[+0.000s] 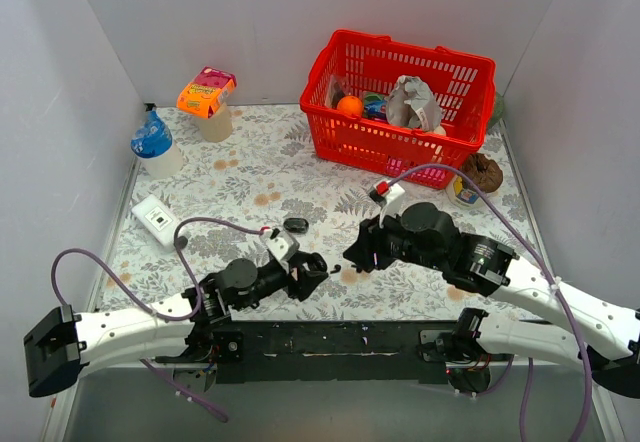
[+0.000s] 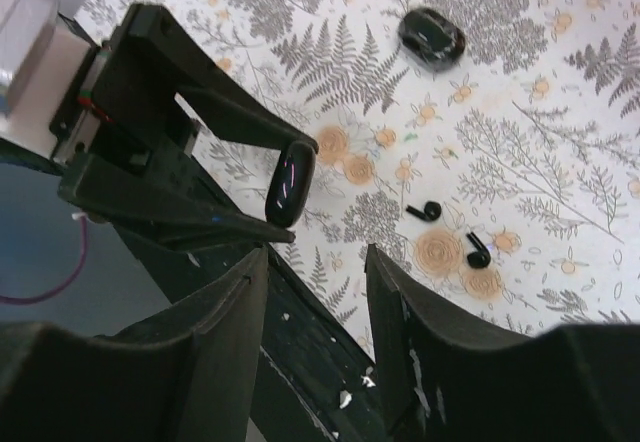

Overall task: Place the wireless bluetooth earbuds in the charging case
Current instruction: Pick up the charging case at the center of the board, then open the charging case.

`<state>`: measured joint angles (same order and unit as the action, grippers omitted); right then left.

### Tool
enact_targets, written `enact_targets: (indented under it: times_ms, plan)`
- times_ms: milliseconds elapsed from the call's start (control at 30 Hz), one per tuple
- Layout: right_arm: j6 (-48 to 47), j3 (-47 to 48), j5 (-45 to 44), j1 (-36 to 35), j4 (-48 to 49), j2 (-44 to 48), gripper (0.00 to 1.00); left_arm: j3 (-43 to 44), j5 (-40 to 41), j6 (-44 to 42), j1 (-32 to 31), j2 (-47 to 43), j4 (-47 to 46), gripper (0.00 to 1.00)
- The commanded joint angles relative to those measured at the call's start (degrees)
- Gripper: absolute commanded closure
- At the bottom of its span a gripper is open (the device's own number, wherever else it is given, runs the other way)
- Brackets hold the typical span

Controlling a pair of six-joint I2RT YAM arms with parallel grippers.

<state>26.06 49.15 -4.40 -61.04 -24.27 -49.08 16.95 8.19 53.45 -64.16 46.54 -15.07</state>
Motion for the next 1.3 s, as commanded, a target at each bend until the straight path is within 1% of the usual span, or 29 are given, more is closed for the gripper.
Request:
enact_targets:
  times_ms: [0, 67, 133, 267, 367, 500, 633, 833, 1033, 1267]
  plan:
    - [0.3, 6.1, 0.7, 0.0, -1.7, -2.1, 0.46, -7.0, -3.7, -11.2, -0.3, -5.8, -22.2, 1.00]
    - [0.3, 8.1, 1.0, 0.0, -2.4, -4.4, 0.45, -7.9, -3.6, -14.1, -0.3, -6.9, -23.5, 1.00]
    - [0.4, 11.6, 2.2, 0.0, -4.0, -8.0, 0.40, -8.3, -4.2, -16.3, -0.3, -6.8, -25.4, 1.00]
    - [-0.8, 18.1, 3.0, 0.0, -7.5, -14.5, 0.34, -6.6, -3.1, -22.0, -0.4, -4.7, -25.8, 1.00]
    - [-1.5, 20.5, 1.8, 0.0, -8.1, -17.4, 0.32, -4.8, -4.1, -24.7, -0.3, -3.5, -24.6, 1.00]
    - [-1.8, 21.4, 2.9, 0.0, -6.4, -19.4, 0.30, -2.9, -5.2, -26.7, -0.3, -2.4, -22.5, 1.00]
    - [-2.2, 22.8, 3.2, 0.0, -8.0, -22.4, 0.30, -1.9, -5.3, -28.0, -0.3, -2.4, -21.2, 1.00]
    - [-2.2, 22.0, 1.9, 0.0, -8.7, -23.6, 0.34, -1.0, -5.8, -28.4, -0.3, -2.5, -19.5, 1.00]
    - [-1.6, 21.3, -0.1, 0.0, -8.3, -22.0, 0.36, -1.3, -5.6, -28.1, -0.4, -3.8, -17.8, 1.00]
    - [-1.1, 20.6, -1.4, 0.0, -8.8, -20.4, 0.36, -1.3, -5.3, -27.8, -0.3, -4.4, -17.3, 1.00]
